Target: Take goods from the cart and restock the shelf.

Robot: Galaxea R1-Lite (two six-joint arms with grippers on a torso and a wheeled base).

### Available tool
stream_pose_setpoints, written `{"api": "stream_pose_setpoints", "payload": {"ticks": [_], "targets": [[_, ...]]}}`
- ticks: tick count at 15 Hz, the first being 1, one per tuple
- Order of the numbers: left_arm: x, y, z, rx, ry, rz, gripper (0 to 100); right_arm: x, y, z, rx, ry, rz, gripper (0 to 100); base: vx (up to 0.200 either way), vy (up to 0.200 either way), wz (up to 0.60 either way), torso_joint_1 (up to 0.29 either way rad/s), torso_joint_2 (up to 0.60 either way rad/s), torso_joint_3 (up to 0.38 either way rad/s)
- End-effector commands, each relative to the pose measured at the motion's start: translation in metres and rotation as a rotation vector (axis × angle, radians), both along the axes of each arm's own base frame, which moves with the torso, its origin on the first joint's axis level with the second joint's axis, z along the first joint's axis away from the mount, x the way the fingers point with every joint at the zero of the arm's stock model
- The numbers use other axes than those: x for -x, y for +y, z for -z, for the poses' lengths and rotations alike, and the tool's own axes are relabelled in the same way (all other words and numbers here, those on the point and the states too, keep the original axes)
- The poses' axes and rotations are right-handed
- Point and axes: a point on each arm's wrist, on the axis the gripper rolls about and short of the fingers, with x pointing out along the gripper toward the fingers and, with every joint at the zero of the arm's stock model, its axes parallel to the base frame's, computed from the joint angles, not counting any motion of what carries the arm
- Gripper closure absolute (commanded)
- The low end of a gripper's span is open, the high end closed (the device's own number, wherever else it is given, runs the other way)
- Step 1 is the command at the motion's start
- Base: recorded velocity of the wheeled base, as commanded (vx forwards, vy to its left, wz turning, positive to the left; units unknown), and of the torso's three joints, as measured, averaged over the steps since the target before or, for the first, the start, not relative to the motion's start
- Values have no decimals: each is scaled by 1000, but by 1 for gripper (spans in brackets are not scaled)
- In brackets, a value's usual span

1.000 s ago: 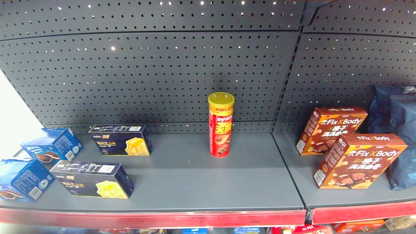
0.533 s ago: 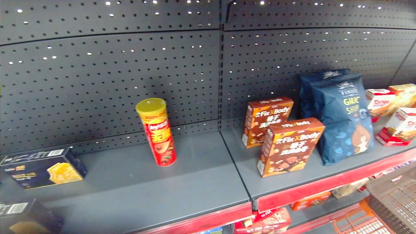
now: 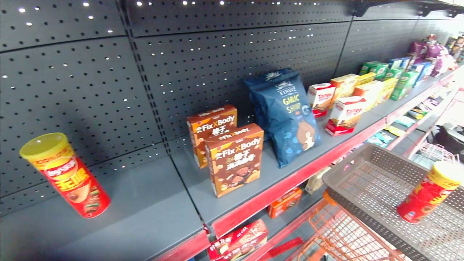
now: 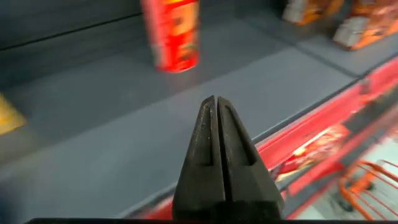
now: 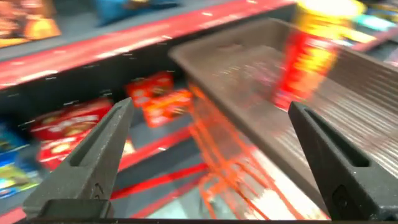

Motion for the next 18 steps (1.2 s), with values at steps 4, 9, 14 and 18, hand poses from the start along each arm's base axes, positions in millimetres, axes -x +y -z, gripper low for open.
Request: {"api": "stream_pose_setpoints", "payload": {"ticks": [4, 9, 14, 18], "targets": [[0, 0, 0, 0, 1, -1, 100, 0, 0, 0, 0, 0, 0, 0, 0, 0, -600, 5, 5, 1], [0, 0, 0, 0, 1, 0, 100, 0, 0, 0, 0, 0, 0, 0, 0, 0, -360, 1, 0, 1], [0, 0, 0, 0, 1, 0, 100, 0, 0, 0, 1, -5, -14, 0, 0, 0, 0, 0, 0, 0], [0, 0, 0, 0, 1, -1, 100, -25, 1, -80, -32, 61, -39, 0, 0, 0, 0, 0, 0, 0]]}}
